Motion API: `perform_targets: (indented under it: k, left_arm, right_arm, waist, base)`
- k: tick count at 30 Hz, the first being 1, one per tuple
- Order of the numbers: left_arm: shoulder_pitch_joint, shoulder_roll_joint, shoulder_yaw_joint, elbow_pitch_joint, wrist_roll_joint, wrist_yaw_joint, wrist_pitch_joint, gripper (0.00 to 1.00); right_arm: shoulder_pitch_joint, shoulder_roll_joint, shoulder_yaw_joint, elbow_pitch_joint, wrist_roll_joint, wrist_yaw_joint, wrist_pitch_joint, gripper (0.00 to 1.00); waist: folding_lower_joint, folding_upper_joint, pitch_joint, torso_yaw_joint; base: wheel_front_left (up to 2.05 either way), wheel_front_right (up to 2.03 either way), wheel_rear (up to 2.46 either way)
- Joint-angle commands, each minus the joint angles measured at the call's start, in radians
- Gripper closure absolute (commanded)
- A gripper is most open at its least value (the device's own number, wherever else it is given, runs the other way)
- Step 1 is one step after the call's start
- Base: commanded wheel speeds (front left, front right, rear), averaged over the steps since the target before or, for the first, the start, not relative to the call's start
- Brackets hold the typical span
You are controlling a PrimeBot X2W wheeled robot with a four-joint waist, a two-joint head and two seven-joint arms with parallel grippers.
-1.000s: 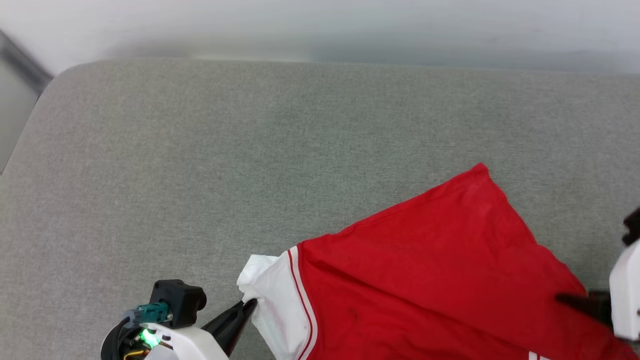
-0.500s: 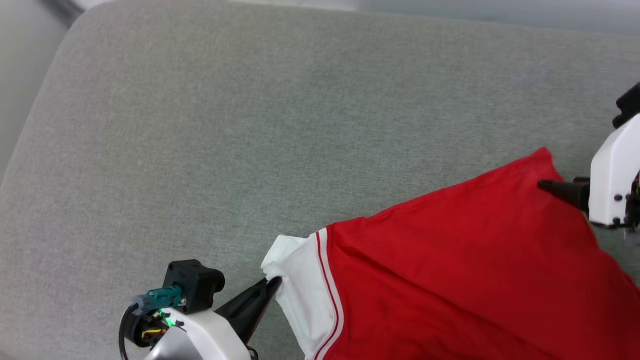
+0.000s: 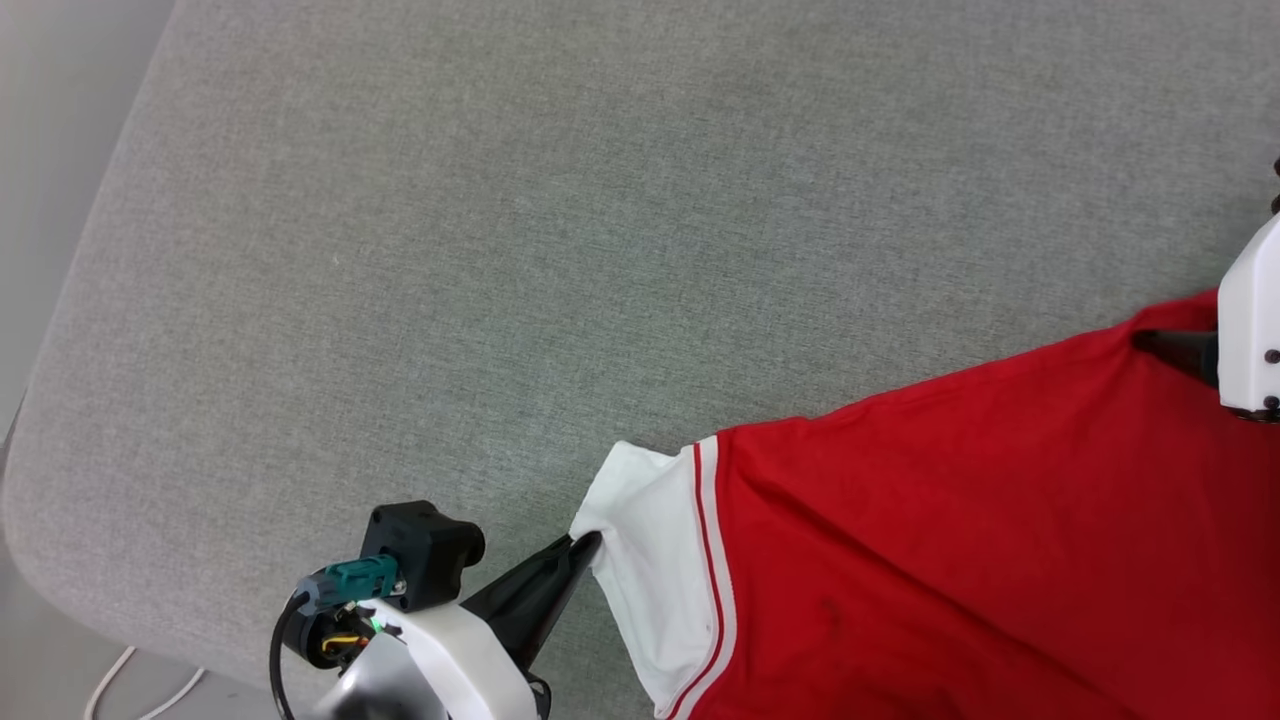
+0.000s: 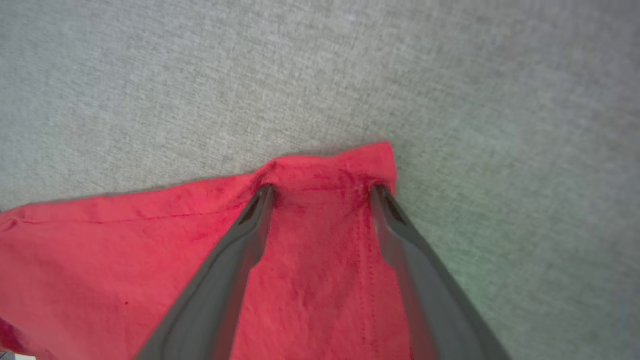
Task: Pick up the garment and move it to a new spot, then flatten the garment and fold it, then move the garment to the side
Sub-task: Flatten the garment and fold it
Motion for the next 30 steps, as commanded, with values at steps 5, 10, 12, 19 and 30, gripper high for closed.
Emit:
perform_targets:
  k: [5,10,12,19,30]
  left_arm:
    - [-0.024,-0.010,-0.006,0.013,0.000,-0.005,-0.011,1.00]
    - [-0.027,-0.005,-0.003,0.018,-0.001,-0.001,-0.011,1.00]
    - [-0.027,-0.001,0.000,0.016,0.002,0.001,-0.013,1.00]
    - [-0.030,0.018,0.029,0.001,0.005,0.016,-0.018,1.00]
    - [-0.064,0.023,0.108,-0.024,0.014,0.067,-0.055,1.00]
  right_arm:
    - [0.086,0.010,0.047,0.062,0.011,0.000,0.013,1.00]
    - [0.091,-0.001,0.047,0.071,0.020,0.000,-0.023,1.00]
    - [0.078,-0.002,0.048,0.071,0.027,0.000,-0.047,1.00]
    - [0.026,-0.025,0.065,0.047,0.079,0.000,-0.162,1.00]
    - [-0.010,-0.062,0.097,-0.040,0.180,0.000,-0.276,1.00]
  waist:
    - [-0.0001,-0.0001,0.013,0.022]
    - [-0.0001,-0.0001,-0.009,0.019]
    - [-0.0001,-0.0001,-0.026,0.012]
    - [-0.0001,-0.0001,-0.113,-0.036]
    - [-0.0001,-0.0001,-0.253,-0.150]
  base:
    - [0.00,0.00,0.00]
    - [0.00,0.00,0.00]
    - [0.00,0.00,0.00]
    - [0.00,0.00,0.00]
    - [0.00,0.00,0.00]
